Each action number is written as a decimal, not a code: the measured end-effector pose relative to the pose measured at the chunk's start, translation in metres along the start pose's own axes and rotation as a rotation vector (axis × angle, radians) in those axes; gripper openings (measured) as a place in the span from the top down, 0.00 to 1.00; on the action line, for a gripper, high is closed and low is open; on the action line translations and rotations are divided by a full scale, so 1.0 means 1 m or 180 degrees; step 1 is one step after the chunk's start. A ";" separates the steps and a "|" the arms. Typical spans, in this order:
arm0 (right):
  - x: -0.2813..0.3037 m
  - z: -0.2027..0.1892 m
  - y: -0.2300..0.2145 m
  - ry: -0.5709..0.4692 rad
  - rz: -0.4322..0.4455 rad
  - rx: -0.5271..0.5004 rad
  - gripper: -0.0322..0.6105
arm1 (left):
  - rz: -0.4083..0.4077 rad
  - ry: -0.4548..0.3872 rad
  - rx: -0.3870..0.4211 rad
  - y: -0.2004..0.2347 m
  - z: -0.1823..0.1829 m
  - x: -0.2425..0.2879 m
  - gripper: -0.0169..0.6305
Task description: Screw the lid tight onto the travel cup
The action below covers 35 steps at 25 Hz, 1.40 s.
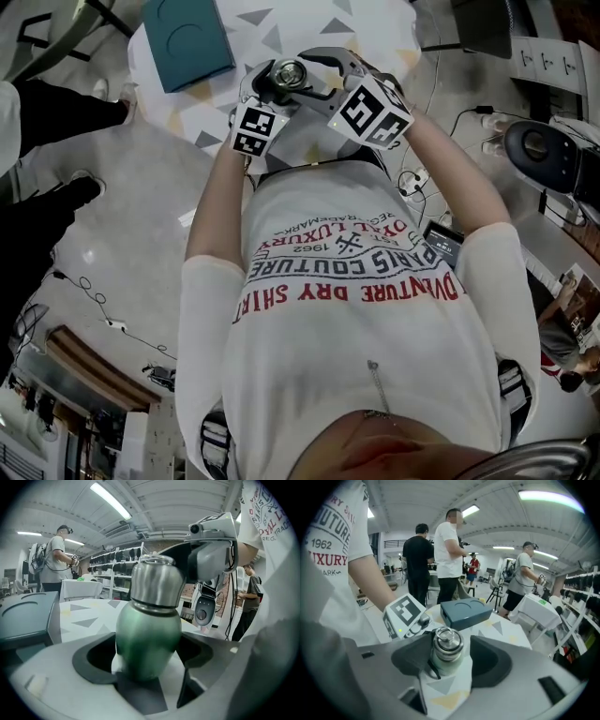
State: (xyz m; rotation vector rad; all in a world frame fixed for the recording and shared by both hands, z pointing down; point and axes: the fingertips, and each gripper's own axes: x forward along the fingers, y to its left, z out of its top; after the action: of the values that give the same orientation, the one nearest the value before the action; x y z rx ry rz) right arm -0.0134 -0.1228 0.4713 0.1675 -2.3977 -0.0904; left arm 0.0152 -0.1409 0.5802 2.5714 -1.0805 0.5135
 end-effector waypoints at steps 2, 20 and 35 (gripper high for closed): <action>-0.008 0.007 -0.008 -0.0185 -0.0146 0.0150 0.58 | 0.0027 0.0005 0.0003 0.001 0.000 -0.002 0.38; -0.075 0.038 -0.030 -0.1165 -0.1073 0.1083 0.94 | 0.0464 -0.0874 0.0149 -0.008 0.105 -0.103 0.37; -0.126 0.065 -0.013 -0.1563 -0.1402 0.1047 0.94 | 0.1268 -0.1332 0.0054 0.010 0.193 -0.197 0.96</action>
State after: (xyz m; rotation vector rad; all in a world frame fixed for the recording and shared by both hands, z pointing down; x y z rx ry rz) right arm 0.0359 -0.1157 0.3381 0.9201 -2.8044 0.0703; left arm -0.0808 -0.1038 0.3237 2.5449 -1.7523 0.0609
